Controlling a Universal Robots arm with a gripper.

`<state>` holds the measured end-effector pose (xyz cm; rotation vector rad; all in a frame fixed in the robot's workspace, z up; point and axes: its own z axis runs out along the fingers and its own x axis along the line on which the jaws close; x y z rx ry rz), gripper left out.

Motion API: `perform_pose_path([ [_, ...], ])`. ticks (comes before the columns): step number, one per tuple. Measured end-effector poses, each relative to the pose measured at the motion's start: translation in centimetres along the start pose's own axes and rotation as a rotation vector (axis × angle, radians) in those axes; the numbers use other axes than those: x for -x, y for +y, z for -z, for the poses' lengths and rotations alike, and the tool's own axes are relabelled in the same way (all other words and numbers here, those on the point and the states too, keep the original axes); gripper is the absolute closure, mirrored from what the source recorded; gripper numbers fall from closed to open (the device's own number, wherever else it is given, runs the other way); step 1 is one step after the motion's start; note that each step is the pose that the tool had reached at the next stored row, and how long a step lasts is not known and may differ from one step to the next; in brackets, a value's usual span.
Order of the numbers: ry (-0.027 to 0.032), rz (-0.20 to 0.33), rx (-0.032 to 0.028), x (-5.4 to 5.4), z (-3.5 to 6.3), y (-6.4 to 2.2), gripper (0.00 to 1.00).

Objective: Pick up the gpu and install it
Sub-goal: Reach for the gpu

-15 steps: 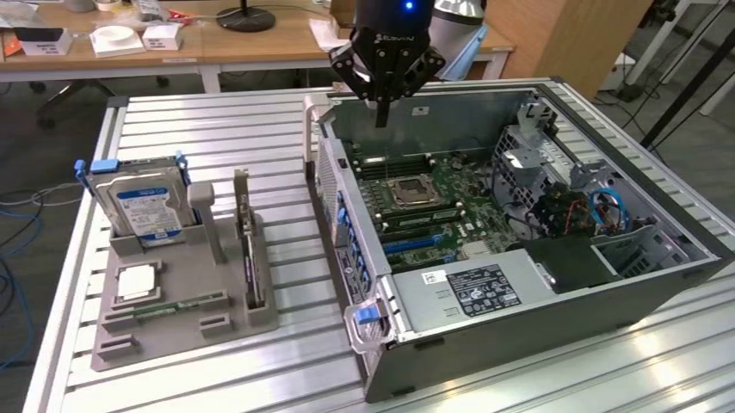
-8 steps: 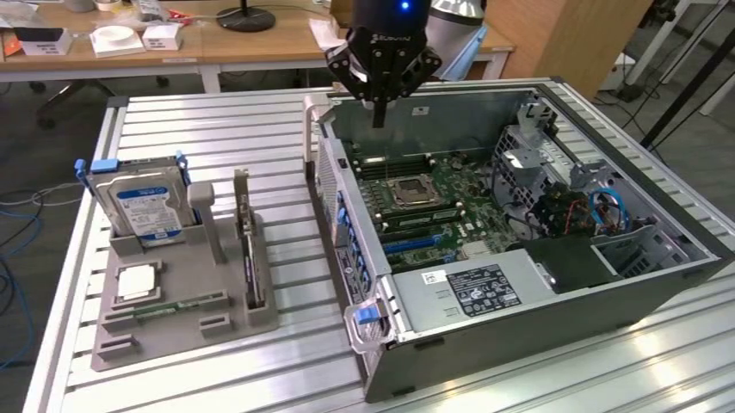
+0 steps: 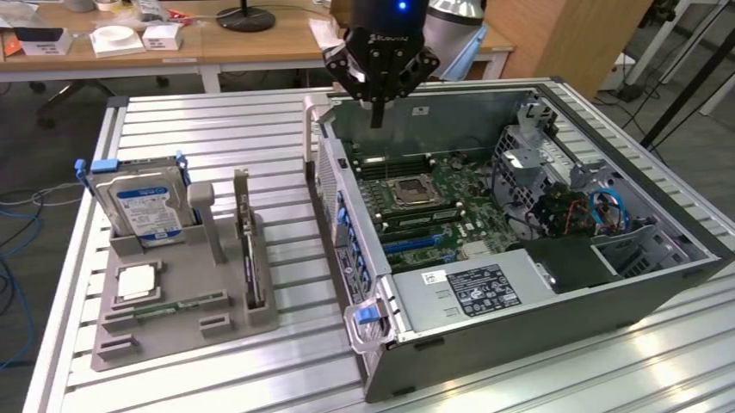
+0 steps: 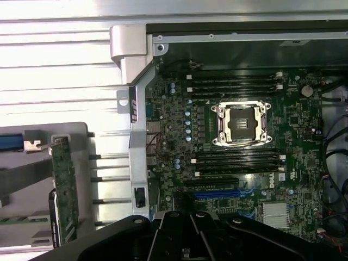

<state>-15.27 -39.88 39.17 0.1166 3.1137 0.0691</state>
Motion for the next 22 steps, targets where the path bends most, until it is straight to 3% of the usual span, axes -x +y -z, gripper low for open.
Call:
perform_pose_path([
  [22,0.0,0.0,0.0,-0.88,-0.01,-0.07,0.89],
])
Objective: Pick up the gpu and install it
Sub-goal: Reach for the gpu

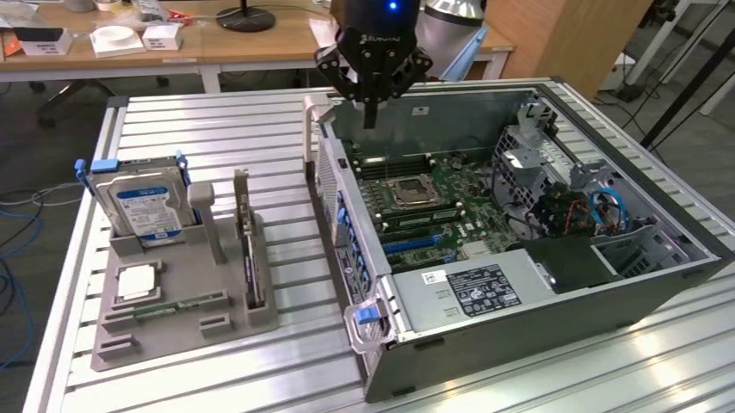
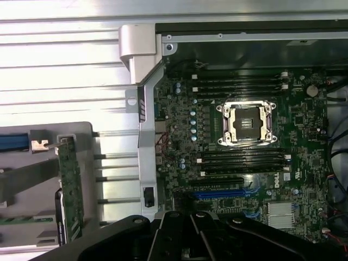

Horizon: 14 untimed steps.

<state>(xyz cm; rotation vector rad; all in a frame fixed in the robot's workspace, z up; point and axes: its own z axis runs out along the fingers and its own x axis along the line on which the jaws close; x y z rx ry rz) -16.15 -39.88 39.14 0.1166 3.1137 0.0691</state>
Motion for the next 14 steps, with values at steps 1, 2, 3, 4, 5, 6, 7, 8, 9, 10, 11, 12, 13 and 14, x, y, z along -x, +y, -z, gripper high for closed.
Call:
perform_pose_path([
  [1,0.0,0.0,0.0001,-0.05,0.0,0.0,0.89],
  [2,0.0,0.0,0.0,-0.08,0.0,-0.01,0.89],
  [3,0.0,0.0,0.0,-0.11,0.0,-0.01,0.89],
  [4,0.0,0.0,-0.0001,-0.14,0.0,-0.01,0.89],
  [5,-0.0001,0.0,0.0,-0.18,-0.01,-0.01,0.89],
  [6,0.0,0.0,0.0,-0.23,0.0,-0.02,0.89],
  [7,0.0,0.0,0.0,-0.29,-0.01,-0.02,0.89],
  [8,0.0,0.0,0.0,-0.36,-0.01,-0.03,0.89],
  [9,0.0,0.0,-0.0001,-0.41,-0.01,-0.03,0.89],
  [10,0.0,0.0,0.0,-0.46,-0.01,-0.03,0.89],
  [11,-0.0001,0.0,0.0001,-0.51,-0.01,-0.04,0.89],
  [12,-0.0001,0.0,0.0,-0.58,-0.01,-0.05,0.89],
  [13,0.0,0.0,-0.0001,-0.65,-0.01,-0.05,0.89],
  [14,0.0,0.0,0.0,-0.73,-0.01,-0.06,0.89],
])
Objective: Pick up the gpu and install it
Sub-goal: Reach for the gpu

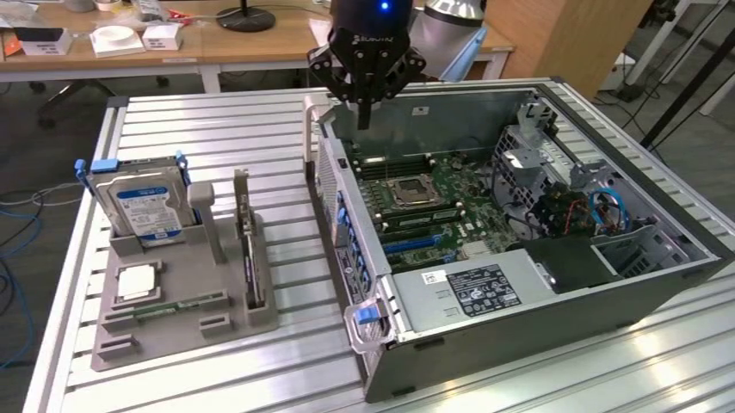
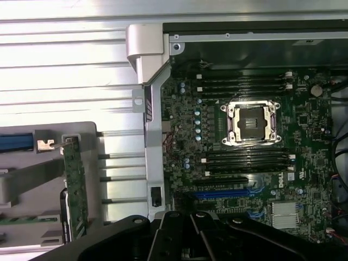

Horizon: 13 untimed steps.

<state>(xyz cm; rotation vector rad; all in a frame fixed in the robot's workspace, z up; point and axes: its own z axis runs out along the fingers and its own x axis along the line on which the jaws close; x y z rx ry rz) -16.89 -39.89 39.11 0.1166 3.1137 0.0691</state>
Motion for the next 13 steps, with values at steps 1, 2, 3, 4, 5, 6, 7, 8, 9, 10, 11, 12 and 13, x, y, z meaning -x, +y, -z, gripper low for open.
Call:
perform_pose_path([
  [1,-0.0001,0.0,0.0001,-0.06,-0.01,0.0,0.89],
  [2,-0.0001,0.0,0.0001,-0.12,-0.01,-0.01,0.89],
  [3,0.0,0.0,0.0001,-0.19,-0.01,-0.02,0.89],
  [4,0.0,0.0,0.0,-0.26,-0.01,-0.02,0.89],
  [5,-0.0001,0.0,0.0001,-0.33,-0.01,-0.02,0.89],
  [6,0.0,0.0,0.0,-0.39,-0.01,-0.03,0.89],
  [7,0.0,0.0,0.0,-0.46,-0.01,-0.03,0.89],
  [8,0.0,0.0,0.0,-0.52,-0.01,-0.04,0.89],
  [9,0.0,0.0,0.0,-0.58,-0.01,-0.04,0.89],
  [10,0.0,0.0,0.0,-0.63,-0.01,-0.04,0.89],
  [11,0.0,0.0,0.0,-0.67,-0.01,-0.05,0.89],
  [12,0.0,0.0,0.0,-0.72,-0.01,-0.05,0.89],
  [13,0.0,0.0,0.0,-0.79,-0.01,-0.06,0.89],
])
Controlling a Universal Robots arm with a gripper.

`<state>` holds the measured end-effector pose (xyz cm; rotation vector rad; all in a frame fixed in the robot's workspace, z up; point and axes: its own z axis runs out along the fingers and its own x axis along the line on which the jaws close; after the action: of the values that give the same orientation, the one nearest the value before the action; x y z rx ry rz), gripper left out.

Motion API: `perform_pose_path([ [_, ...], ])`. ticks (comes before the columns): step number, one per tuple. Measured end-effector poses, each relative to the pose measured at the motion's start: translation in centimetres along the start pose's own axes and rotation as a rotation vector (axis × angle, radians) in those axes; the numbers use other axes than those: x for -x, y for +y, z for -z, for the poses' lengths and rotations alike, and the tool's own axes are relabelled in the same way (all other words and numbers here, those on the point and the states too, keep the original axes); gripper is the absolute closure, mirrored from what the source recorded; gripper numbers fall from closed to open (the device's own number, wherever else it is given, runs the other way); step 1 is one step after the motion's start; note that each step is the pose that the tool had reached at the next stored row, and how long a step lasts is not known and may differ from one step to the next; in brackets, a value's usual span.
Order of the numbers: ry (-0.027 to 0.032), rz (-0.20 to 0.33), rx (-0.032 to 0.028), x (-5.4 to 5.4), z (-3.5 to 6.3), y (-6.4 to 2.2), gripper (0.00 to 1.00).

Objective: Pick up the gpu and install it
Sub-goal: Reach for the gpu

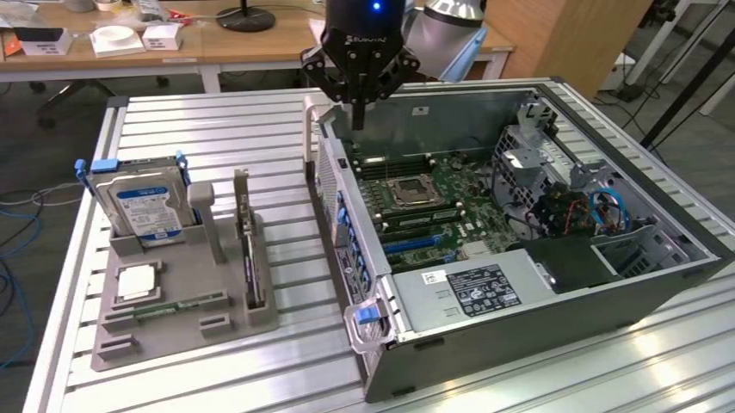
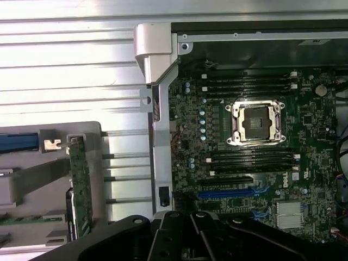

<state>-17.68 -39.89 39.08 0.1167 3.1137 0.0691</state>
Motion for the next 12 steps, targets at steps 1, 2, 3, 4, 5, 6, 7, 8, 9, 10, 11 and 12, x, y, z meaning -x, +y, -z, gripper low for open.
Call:
perform_pose_path([
  [1,0.0,0.0,0.0,-0.06,0.0,0.0,0.89],
  [2,0.0,0.0,0.0001,-0.11,0.0,-0.01,0.89],
  [3,0.0,0.0,0.0001,-0.17,0.0,-0.01,0.89],
  [4,0.0,0.0,0.0,-0.25,0.0,-0.02,0.89],
  [5,0.0001,0.0,0.0,-0.32,0.0,-0.03,0.89],
  [6,0.0001,0.0,0.0,-0.41,0.0,-0.03,0.89],
  [7,0.0,0.0,0.0,-0.49,0.0,-0.04,0.89],
  [8,0.0,0.0,0.0,-0.57,0.0,-0.04,0.89],
  [9,0.0,0.0,0.0,-0.64,0.0,-0.05,0.89],
  [10,0.0,0.0,0.0,-0.73,0.0,-0.05,0.89],
  [11,0.0,0.0,0.0,-0.81,-0.01,-0.06,0.89],
  [12,-0.0001,0.0,0.0001,-0.89,-0.01,-0.07,0.89],
])
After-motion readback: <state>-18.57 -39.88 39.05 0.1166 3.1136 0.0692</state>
